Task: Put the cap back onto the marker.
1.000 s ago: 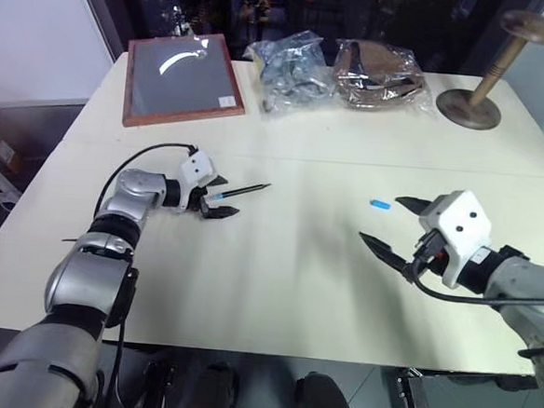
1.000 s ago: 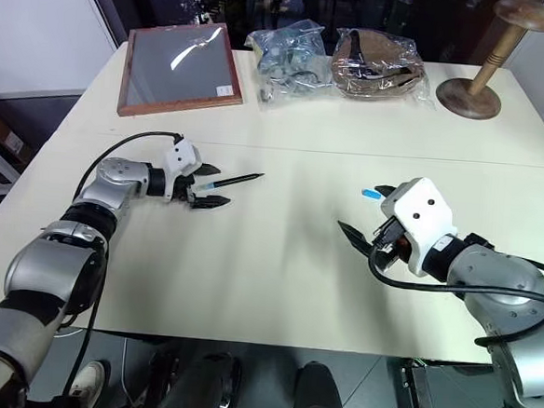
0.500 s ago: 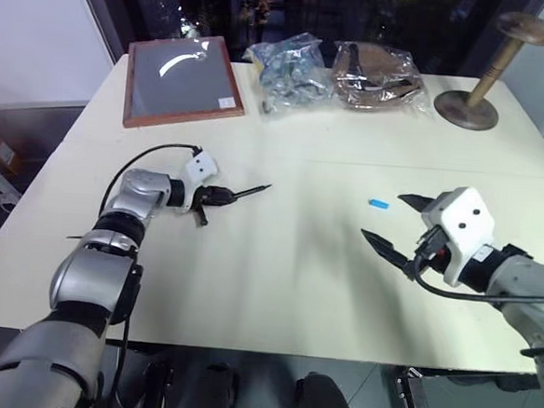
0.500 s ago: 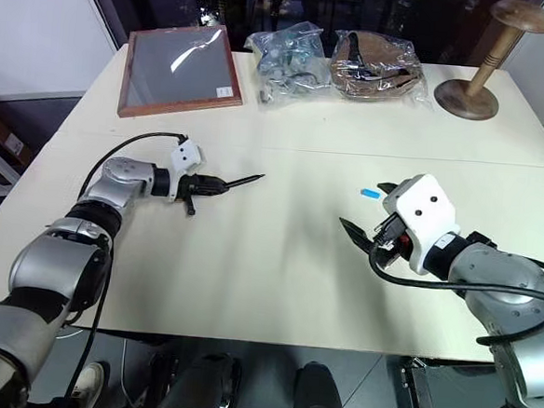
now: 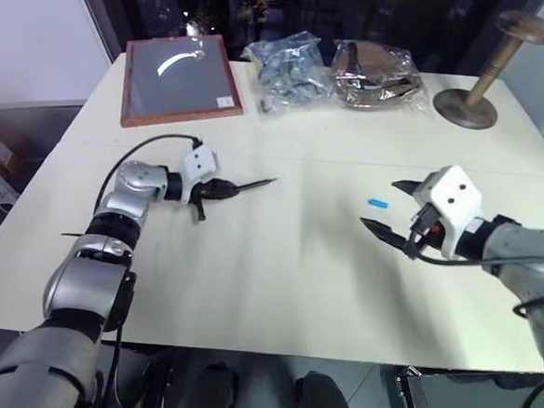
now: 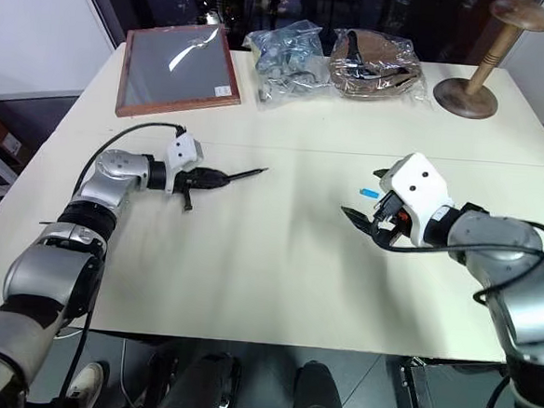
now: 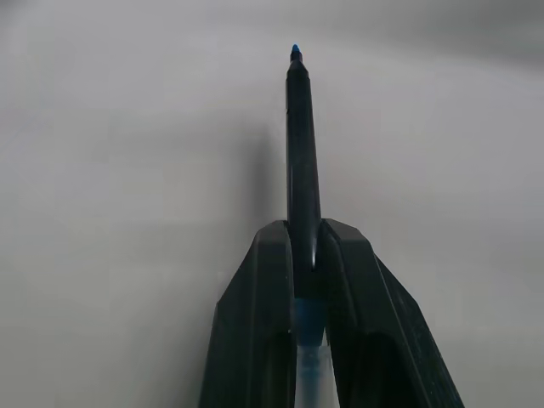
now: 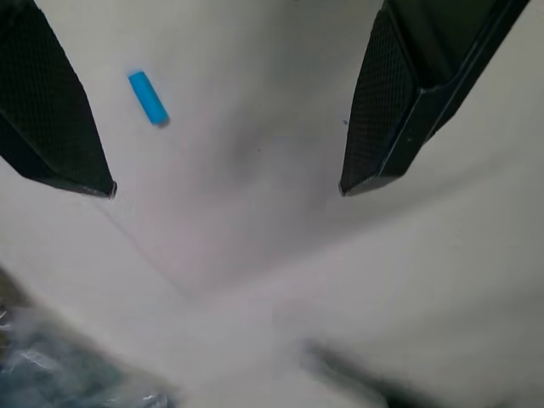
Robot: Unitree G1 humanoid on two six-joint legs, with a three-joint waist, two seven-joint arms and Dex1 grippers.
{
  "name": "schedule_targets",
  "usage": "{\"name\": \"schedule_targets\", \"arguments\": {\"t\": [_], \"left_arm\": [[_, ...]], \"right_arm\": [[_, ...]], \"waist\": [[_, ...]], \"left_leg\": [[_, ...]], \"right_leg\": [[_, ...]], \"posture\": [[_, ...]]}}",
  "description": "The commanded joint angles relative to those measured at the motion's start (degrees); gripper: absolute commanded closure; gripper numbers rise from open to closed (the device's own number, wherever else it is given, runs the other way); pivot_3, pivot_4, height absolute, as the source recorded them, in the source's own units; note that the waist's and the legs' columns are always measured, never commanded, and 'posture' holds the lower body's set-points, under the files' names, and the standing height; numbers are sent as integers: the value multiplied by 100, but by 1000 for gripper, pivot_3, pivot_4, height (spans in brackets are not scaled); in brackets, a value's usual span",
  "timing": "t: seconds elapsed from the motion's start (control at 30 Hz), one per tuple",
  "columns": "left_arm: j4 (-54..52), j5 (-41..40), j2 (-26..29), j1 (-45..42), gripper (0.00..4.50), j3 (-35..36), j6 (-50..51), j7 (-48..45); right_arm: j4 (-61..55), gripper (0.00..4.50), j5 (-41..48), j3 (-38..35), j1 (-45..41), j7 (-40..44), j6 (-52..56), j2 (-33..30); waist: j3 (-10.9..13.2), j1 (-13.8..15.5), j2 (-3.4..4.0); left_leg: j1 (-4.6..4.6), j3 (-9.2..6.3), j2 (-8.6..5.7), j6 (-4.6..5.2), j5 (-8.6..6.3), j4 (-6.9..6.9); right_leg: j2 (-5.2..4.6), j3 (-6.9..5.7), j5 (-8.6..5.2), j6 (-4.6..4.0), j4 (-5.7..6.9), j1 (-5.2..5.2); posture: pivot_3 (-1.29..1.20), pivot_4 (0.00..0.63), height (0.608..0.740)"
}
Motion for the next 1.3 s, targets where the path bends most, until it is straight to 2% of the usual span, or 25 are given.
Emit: {"name": "schedule_targets", "arguments": {"t": [0.03,0.13,0.23,0.53,0.73,1.3], "left_arm": [[-1828,-465,172,552,4439,220,853,109],[-3419,-802,179,1312,4439,366,1778,478],[-4407,-940,132,1839,4439,399,2386,866],[-5842,-1218,256,2704,4439,588,3282,1637],[-6194,-1347,315,2896,4439,568,3520,1892],[-6085,-1422,298,2688,4439,347,3480,2014]], "right_arm": [[973,134,-332,563,-767,689,-628,71],[2594,134,-719,1026,-1591,1159,-1366,424],[3908,134,-950,1222,-2153,1546,-1897,719],[6927,134,-1322,1100,-3211,1922,-2936,1366],[7797,134,-1560,1035,-3387,1967,-3180,1337],[8376,134,-1766,660,-3394,1771,-3413,1547]], "waist": [[0,-62,1],[-1,-145,1],[-1,-153,1],[0,-152,2],[0,-151,3],[0,-203,3]], "left_leg": [[0,-4,2,0,0,-5],[1,0,5,0,0,-9],[0,-4,5,0,0,-11],[0,-1,4,-1,0,-10],[0,1,4,-1,0,-11],[0,5,5,-1,0,-10]], "right_leg": [[-1,2,0,0,-5,0],[-1,7,0,0,-18,1],[-2,8,0,0,-21,3],[-1,7,0,0,-22,1],[-2,6,0,0,-22,0],[-2,7,0,0,-22,2]], "posture": [[0,150,740],[0,150,740],[0,150,740],[0,150,740],[0,150,740],[0,150,740]]}}
